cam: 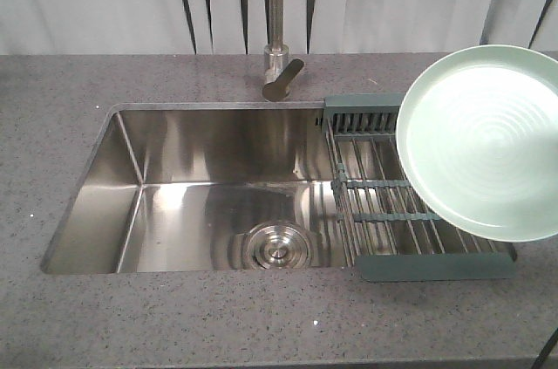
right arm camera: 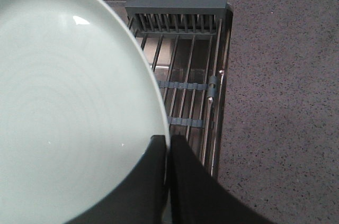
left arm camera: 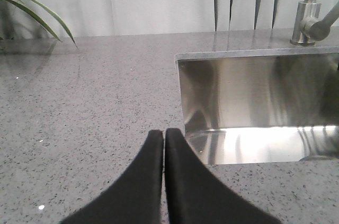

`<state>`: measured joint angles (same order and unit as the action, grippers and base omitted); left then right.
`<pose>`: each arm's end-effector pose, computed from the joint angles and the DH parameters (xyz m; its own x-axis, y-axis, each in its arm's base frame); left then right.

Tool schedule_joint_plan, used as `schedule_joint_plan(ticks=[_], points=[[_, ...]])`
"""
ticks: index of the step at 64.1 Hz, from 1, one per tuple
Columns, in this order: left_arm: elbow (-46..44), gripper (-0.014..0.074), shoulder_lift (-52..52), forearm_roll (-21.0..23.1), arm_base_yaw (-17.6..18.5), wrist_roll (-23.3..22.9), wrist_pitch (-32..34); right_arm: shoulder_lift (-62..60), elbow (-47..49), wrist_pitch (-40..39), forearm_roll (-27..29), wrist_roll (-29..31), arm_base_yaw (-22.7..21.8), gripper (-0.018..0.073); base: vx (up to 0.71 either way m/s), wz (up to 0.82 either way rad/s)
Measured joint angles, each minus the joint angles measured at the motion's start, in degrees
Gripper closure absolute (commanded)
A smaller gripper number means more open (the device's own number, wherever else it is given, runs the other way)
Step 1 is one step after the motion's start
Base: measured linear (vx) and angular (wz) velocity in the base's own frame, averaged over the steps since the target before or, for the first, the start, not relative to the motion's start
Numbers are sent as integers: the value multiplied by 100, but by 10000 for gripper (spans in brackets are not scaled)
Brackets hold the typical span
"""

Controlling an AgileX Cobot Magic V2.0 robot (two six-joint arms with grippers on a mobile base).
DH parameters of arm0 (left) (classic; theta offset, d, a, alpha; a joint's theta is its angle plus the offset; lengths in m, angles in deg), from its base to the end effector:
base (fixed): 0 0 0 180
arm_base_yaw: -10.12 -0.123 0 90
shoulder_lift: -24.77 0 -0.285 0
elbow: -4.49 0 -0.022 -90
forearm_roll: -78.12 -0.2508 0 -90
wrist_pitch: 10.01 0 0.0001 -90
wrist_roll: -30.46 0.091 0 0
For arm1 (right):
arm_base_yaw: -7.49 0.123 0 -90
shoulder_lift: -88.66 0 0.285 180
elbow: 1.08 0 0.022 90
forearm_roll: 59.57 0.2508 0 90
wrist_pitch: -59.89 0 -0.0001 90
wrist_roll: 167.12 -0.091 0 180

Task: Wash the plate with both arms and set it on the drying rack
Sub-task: 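Drive alongside the sink, holding the plate above the grey drying rack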

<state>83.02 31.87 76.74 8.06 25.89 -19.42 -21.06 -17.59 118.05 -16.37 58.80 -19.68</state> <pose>0.0562 0.0024 0.1912 -0.0854 -0.0591 -0.9946 -0.0447 0.9975 -0.0554 0.2057 -0.0460 0.3737 -0.6115 0.0076 -0.7912 -0.2020 0.9653 0.1655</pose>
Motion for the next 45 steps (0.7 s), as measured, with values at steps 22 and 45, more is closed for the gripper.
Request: schedule_joint_plan(ticks=[22,45], points=[[0,603,0,0,0,0,0,0,0,0,0,0,0,566,2,-1],[0,603,0,0,0,0,0,0,0,0,0,0,0,566,2,-1]])
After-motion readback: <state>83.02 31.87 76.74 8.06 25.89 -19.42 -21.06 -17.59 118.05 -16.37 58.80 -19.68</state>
